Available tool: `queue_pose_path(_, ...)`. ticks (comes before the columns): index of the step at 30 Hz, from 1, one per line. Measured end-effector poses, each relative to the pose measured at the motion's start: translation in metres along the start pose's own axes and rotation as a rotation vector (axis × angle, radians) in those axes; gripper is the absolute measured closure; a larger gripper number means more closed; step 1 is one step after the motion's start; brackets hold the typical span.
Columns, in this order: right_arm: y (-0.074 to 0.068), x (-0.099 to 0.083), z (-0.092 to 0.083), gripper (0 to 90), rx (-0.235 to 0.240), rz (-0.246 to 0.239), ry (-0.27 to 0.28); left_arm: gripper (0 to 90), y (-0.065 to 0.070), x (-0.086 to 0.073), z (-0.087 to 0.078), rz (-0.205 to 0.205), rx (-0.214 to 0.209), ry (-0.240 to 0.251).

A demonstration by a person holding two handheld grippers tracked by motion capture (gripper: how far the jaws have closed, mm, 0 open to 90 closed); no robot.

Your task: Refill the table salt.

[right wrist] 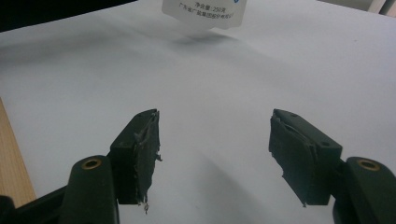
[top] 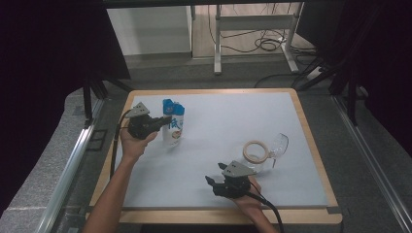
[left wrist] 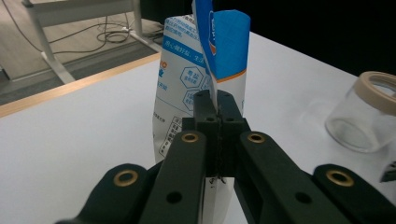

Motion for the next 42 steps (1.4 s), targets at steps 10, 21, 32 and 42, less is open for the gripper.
queue_pose_path(10,-0.002,0.0,0.003,34.1,0.002,-0.003,-0.002,90.0,0.022,-0.013,-0.002,0.023,-0.068,-0.013)
queue_pose_path(21,-0.003,0.0,0.004,34.1,0.004,-0.002,-0.006,90.0,0.038,-0.015,-0.001,0.047,-0.102,-0.023)
queue_pose_path(32,-0.003,-0.002,0.004,34.1,0.006,-0.005,-0.011,90.0,0.061,-0.019,0.004,0.067,-0.149,-0.026)
queue_pose_path(42,-0.003,-0.003,0.002,34.0,0.004,-0.004,-0.011,90.0,0.08,-0.03,0.02,0.067,-0.186,-0.042)
Point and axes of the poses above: each handheld gripper's, and its own axes: z roughly forward along the jaws, x roughly out of its top, y roughly to its right, the point moved 4 cm from there along z, roughly forward along the jaws, and after that the axes turned 13 degrees about -z, right-handed, at the moved point
